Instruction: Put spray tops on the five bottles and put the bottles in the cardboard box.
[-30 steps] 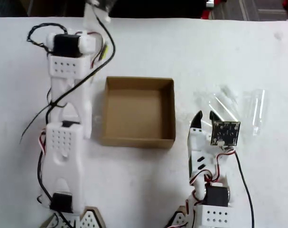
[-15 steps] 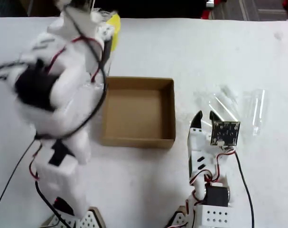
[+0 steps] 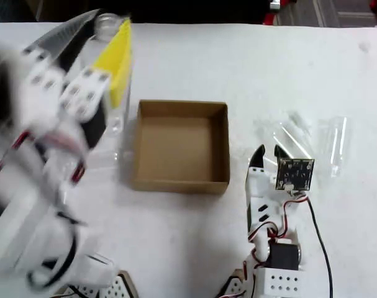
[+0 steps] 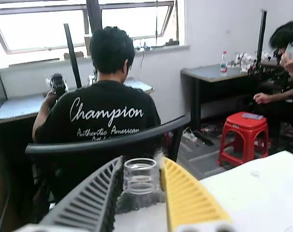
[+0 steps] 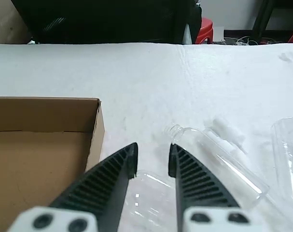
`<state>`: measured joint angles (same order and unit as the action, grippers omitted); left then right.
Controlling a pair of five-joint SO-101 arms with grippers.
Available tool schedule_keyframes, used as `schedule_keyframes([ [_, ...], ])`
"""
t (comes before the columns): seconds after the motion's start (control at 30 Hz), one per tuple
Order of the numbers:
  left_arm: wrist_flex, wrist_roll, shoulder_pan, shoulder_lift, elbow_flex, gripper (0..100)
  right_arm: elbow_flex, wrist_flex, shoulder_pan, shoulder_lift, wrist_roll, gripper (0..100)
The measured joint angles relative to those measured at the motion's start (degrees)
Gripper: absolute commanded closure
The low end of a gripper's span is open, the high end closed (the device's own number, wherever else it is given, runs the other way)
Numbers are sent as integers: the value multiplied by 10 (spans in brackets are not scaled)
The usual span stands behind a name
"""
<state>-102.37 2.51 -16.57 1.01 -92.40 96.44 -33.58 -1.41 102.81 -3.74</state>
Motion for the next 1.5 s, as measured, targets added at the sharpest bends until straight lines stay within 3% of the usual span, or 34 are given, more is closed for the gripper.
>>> schedule_keyframes([
  [0.2,0,-1,-4,75,-7,980,0,0,0,0,0,903],
  [0.3,0,-1,-8,108,49,979,0,0,0,0,0,903],
  [0.53,3,-34,-9,284,332,979,0,0,0,0,0,903],
  [0.8,171,-40,-9,449,714,979,0,0,0,0,0,903],
  [1.0,408,-40,-10,519,1078,977,0,0,0,0,0,903],
  [1.27,930,-40,-10,572,1502,977,0,0,0,0,0,903],
  [1.37,1097,-40,-9,530,1588,977,0,0,0,0,0,903],
  [1.5,1257,-76,18,406,1593,979,0,0,0,0,0,903],
])
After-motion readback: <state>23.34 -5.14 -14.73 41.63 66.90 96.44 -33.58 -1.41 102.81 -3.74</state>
